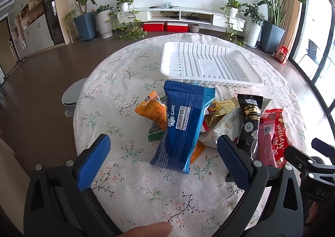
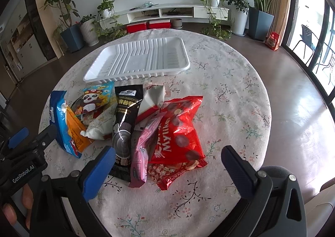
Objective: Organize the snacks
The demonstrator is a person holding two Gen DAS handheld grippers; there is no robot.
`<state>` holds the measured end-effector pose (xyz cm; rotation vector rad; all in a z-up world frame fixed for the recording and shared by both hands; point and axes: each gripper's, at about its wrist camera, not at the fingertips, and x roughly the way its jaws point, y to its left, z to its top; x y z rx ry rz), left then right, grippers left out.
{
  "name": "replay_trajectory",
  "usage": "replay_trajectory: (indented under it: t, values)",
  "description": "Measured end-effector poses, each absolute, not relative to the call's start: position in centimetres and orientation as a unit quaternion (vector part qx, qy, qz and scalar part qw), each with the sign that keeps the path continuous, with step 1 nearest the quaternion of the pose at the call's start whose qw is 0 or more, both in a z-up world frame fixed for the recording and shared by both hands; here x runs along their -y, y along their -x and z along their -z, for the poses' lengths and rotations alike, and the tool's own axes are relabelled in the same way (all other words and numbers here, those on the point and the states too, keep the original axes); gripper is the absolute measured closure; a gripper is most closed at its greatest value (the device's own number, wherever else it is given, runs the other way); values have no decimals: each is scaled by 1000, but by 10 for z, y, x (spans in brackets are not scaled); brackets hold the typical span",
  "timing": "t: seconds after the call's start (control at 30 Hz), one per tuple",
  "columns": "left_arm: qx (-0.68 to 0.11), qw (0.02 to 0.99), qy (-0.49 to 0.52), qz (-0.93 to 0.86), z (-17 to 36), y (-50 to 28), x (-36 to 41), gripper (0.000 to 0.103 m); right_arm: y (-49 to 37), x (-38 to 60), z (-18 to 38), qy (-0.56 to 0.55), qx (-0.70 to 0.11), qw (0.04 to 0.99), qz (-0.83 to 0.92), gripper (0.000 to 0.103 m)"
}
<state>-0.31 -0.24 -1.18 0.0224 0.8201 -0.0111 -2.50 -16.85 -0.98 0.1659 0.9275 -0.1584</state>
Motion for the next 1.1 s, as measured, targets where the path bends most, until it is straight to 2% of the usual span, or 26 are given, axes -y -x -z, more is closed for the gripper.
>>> replay_trajectory:
  t: [1.1]
  values:
    - [-401,916,-12,6,14,3,4,0,23,167,11,-78,-450,887,75,0]
